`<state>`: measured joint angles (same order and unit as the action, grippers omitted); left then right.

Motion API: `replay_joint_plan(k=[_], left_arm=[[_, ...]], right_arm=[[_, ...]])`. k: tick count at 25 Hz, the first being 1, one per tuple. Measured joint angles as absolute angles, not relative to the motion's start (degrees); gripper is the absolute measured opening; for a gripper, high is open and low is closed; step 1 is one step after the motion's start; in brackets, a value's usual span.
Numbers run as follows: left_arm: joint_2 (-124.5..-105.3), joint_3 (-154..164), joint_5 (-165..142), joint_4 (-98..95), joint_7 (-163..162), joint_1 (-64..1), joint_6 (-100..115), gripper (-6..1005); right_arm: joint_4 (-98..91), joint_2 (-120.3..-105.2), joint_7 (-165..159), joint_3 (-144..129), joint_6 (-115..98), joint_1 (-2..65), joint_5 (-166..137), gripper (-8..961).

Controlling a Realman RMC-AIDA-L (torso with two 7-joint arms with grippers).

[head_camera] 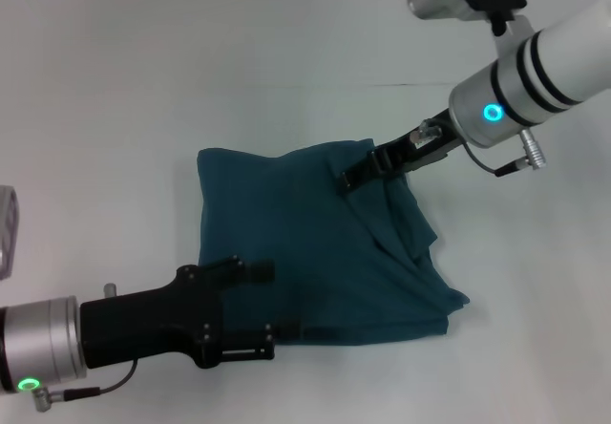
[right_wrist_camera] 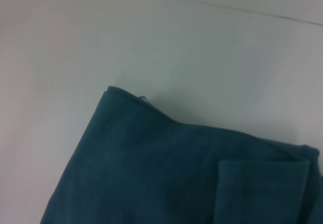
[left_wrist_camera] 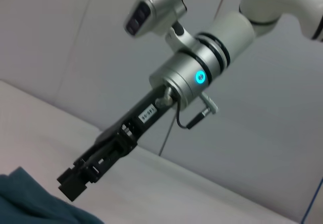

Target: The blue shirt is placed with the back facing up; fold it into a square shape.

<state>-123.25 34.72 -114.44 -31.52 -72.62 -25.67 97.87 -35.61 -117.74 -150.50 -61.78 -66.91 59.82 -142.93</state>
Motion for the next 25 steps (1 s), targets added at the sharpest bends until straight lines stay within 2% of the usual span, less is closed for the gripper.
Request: replay_joint_plan(k=[5,21,25], left_arm=[[-123.2,35.4,-116.3,-32.6,-71.9,-25.7,97.9,909],[-123.22,35.5,-117.0,-32.8,-71.5,-25.8,98.0,908],[-123.24,35.5,-117.1,-32.8,-71.2,-25.8,98.0,908]], right_arm=[[-35.6,-118.63,-152.8,-62.4,-67.2,61.1,-145.8,814],[-35.1,-119.55,-159.0,-67.2,-64.1,62.2,-149.4,774],[-32.9,-119.62,-159.5,-67.3,-62.7,63.4,-150.4,721]])
